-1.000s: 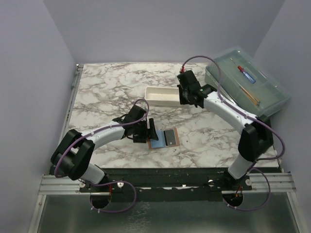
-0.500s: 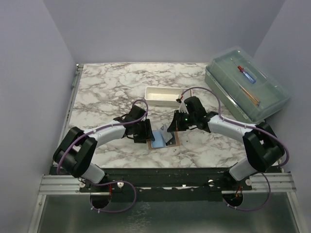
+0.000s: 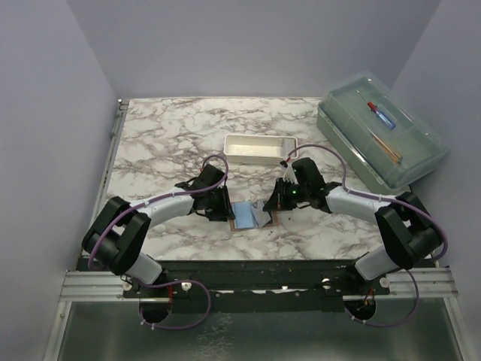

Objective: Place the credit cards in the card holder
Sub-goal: Insert the credit card into the card holder.

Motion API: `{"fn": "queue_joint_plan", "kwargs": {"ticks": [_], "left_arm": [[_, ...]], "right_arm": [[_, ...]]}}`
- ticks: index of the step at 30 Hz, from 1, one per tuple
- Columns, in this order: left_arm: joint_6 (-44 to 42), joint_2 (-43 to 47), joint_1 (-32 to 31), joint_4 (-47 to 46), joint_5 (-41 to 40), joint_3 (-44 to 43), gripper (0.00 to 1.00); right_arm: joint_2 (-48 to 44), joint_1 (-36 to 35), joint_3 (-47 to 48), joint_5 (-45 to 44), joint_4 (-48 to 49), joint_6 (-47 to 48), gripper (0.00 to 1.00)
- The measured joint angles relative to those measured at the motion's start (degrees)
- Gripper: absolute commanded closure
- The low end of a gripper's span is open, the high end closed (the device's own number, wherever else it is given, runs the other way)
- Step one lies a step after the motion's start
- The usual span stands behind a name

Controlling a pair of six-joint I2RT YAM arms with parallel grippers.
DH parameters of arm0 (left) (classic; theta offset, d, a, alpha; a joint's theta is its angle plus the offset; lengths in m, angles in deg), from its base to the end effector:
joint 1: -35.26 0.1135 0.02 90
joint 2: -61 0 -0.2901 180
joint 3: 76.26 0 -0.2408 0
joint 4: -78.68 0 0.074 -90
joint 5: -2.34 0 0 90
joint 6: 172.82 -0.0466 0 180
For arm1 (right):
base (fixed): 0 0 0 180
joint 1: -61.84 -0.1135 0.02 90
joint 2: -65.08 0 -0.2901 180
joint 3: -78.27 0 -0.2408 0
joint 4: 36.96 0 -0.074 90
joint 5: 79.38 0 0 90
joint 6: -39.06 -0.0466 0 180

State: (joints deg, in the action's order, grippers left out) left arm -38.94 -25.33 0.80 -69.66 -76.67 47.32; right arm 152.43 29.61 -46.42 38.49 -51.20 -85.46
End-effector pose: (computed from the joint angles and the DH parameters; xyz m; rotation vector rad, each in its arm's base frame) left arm 0.2153 -0.1585 0.1776 -0.1620 2.7984 -0.6574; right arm 0.2340 0.1733 0.1923 -0.2026 2.5516 1.0899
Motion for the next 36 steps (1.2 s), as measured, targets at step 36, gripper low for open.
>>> {"fn": "queue_joint_plan", "kwargs": {"ticks": [36], "left_arm": [[-0.3,0.4,0.0,-0.2,0.0,0.2,0.66]], "right_arm": [[2.7,0.9,-2.0,1.6,4.1,-2.0,1.0]]}}
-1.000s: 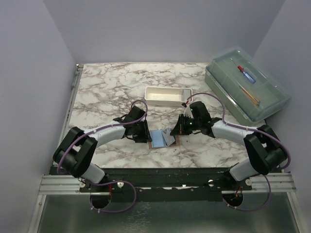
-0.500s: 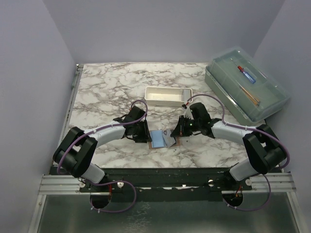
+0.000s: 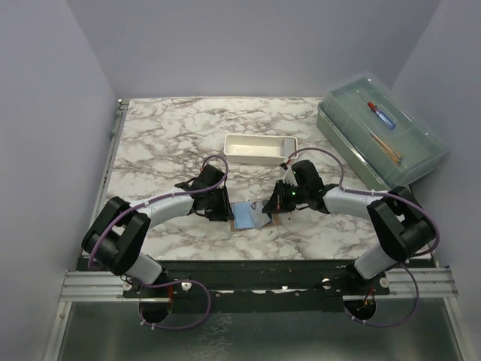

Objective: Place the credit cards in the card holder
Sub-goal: Insert the credit card into the card holder.

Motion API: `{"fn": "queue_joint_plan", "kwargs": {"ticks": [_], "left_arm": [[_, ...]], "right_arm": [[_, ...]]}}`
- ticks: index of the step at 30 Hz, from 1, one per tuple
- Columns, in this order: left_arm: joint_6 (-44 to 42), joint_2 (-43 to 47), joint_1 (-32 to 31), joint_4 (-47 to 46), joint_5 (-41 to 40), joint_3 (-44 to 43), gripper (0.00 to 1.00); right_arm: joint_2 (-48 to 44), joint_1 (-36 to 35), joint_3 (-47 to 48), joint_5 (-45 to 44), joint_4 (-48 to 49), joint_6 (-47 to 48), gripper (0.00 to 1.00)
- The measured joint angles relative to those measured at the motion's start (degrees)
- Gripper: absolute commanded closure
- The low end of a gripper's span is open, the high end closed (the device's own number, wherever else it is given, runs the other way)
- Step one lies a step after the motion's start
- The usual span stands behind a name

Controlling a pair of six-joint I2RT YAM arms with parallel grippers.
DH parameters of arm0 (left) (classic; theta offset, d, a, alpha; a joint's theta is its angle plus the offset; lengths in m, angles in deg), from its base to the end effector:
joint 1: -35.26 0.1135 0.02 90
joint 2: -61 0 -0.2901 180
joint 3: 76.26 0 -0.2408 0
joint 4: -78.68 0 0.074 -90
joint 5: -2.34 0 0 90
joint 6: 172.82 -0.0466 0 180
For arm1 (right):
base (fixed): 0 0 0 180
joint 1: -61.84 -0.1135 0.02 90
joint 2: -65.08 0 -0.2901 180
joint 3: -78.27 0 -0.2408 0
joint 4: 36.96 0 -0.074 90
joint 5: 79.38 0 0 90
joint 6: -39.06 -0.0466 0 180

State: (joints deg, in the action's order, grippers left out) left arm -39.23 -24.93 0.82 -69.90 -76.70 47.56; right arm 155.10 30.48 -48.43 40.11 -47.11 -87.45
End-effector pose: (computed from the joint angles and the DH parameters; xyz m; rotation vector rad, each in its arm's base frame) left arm 0.2145 -0.1579 0.1785 -0.1542 2.7909 -0.6604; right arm 0.2369 0.1713 0.1760 -0.1513 2.5750 1.1263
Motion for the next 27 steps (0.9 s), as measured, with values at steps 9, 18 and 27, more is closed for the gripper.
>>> {"fn": "queue_joint_plan", "kwargs": {"ticks": [9,18,27], "left_arm": [[-0.2,0.1,0.1,0.0,0.0,0.2,0.67],[-0.1,0.7,0.1,-0.7,0.0,0.8,0.69],[0.0,0.8,0.1,-1.4,0.0,1.2,0.71]], "right_arm": [[3.0,0.2,0.0,0.9,5.6,-1.4,1.0],[3.7,0.3,-1.7,1.2,12.1,-3.2,1.0],[3.8,0.3,-7.0,1.2,20.6,-7.5,1.0]]}}
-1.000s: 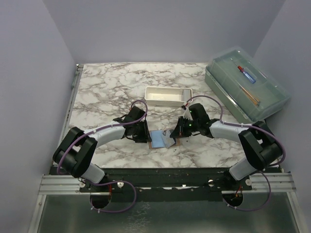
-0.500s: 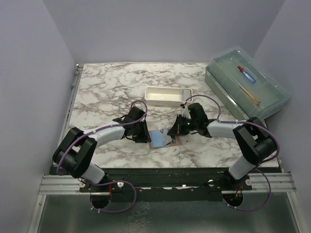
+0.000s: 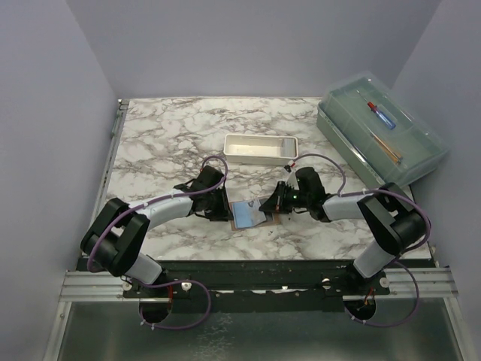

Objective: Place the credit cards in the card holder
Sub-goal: Insert the credit card into the card holder.

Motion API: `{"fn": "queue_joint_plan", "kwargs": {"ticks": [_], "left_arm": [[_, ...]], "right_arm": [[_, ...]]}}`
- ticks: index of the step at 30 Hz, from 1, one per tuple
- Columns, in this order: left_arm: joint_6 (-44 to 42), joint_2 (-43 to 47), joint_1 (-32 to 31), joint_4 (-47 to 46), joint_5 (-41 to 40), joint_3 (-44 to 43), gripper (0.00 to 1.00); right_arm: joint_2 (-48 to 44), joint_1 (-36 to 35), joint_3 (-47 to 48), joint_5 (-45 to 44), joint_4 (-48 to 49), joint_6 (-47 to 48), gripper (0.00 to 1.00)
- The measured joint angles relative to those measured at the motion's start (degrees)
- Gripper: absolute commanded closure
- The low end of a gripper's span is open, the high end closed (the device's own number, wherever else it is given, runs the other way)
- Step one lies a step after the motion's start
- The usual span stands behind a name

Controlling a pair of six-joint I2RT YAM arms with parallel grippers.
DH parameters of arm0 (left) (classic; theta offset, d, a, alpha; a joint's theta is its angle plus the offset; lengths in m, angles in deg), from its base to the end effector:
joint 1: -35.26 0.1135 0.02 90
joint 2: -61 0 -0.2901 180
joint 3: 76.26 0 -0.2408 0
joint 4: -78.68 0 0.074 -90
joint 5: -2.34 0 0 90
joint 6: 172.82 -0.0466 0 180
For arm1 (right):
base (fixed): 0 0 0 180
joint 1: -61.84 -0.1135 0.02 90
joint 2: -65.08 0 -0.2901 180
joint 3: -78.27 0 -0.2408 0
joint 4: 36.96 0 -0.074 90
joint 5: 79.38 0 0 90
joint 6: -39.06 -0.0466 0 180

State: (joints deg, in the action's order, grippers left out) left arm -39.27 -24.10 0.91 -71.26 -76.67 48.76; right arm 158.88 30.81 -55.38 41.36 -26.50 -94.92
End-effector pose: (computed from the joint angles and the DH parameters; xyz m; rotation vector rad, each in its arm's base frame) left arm 0.2122 -0.1558 0.1778 -0.1518 2.7742 -0.6727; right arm 0.2389 0.1715 0.1569 -0.0566 2.4380 1.2604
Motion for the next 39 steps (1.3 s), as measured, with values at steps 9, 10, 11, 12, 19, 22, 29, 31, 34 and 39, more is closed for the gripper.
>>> {"fn": "queue_joint_plan", "kwargs": {"ticks": [9,10,11,12,19,22,29,31,34,39], "left_arm": [[0.3,-0.1,0.0,-0.5,0.1,0.2,0.72],[0.3,-0.1,0.0,-0.5,0.1,0.2,0.73],[0.3,-0.2,0.0,-0.5,0.1,0.2,0.73],[0.3,-0.2,0.0,-0.5,0.1,0.2,0.73],[0.5,-1.0,0.0,-2.6,1.0,0.3,0.73],[0.6,-0.9,0.0,-2.7,1.1,0.4,0.74],[1.0,-1.0,0.0,-2.7,1.1,0.4,0.74],[1.0,-1.0,0.0,-2.8,1.2,0.4,0.74],[1.6,-1.5,0.0,-3.9,1.8,0.4,0.74],[2.0,-2.3,0.0,-5.5,2.9,0.4,0.74]], "right_arm": [[0.6,-1.2,-4.0,-2.0,7.8,-6.0,1.0],[0.6,-1.3,-4.2,-2.7,8.1,-6.2,1.0],[0.6,-1.3,-4.2,-3.4,8.1,-6.4,1.0],[0.6,-1.3,-4.2,-4.1,8.1,-6.4,1.0],[0.6,-1.6,-3.8,-7.1,8.1,-6.1,1.0],[0.6,-1.6,-3.8,-7.3,8.5,-6.1,1.0],[1.0,-1.7,-3.7,-7.4,7.8,-6.0,0.86],[0.9,-1.9,-3.1,-7.8,5.7,-5.4,0.77],[0.1,-2.1,-1.4,-8.7,1.4,-3.8,0.7],[-1.8,-2.4,2.7,-10.7,-8.3,0.1,0.64]]}}
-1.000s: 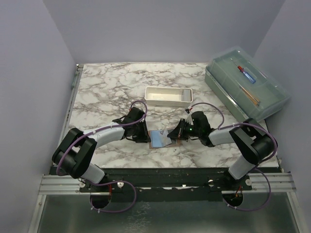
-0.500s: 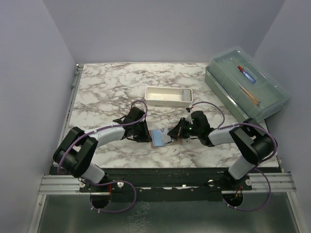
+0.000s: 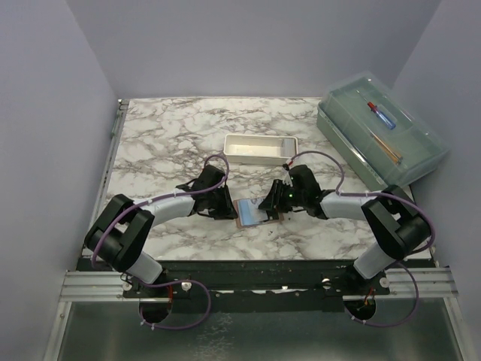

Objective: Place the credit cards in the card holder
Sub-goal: Insert the credit card into the card holder.

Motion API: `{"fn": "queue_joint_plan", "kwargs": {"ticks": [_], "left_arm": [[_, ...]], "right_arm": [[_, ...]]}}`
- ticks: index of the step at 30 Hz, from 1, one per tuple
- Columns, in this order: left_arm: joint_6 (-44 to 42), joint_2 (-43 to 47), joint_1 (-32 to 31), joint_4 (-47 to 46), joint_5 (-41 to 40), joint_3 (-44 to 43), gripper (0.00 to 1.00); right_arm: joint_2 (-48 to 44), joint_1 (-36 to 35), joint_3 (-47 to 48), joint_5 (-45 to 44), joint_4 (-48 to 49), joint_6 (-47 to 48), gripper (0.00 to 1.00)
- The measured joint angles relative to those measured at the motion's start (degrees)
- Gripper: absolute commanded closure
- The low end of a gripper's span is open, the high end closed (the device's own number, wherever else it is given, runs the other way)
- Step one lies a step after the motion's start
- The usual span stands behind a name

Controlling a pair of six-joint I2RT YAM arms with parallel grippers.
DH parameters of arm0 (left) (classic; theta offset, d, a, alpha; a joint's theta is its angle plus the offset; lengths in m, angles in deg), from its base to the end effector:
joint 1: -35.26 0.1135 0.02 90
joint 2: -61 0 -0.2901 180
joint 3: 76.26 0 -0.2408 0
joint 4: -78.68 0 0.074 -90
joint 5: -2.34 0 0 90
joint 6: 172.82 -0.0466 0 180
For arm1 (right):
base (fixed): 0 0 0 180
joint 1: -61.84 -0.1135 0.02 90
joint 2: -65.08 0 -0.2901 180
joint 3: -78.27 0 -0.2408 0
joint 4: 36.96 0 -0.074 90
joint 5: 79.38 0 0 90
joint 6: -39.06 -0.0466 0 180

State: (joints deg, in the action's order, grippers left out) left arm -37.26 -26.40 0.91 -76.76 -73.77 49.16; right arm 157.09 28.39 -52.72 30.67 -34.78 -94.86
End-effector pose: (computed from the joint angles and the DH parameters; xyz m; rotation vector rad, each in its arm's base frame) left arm 0.2195 -0.1635 0.1724 -0.1713 2.7502 -0.7746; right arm 0.2377 0.1762 0.1622 0.0264 2.4832 1.0496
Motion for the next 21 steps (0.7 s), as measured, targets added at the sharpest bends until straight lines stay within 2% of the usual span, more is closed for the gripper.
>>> {"fn": "queue_joint_plan", "kwargs": {"ticks": [4,8,14,21], "left_arm": [[0.0,-0.3,0.1,0.0,0.3,-0.2,0.74],[-0.2,-0.8,0.2,-0.2,0.9,-0.5,0.75],[-0.5,-1.4,0.2,-0.1,1.4,-1.0,0.77],[-0.5,-1.2,0.2,0.2,1.4,-1.1,0.74]], "right_arm": [[0.1,-0.2,1.8,-0.3,-3.4,2.0,0.66],[1.4,-0.8,2.8,-0.1,-3.5,2.0,0.71],[3.0,-3.6,3.9,-0.6,-3.1,1.7,0.74],[0.7,-4.5,3.8,-3.8,-6.5,1.2,0.59]]}}
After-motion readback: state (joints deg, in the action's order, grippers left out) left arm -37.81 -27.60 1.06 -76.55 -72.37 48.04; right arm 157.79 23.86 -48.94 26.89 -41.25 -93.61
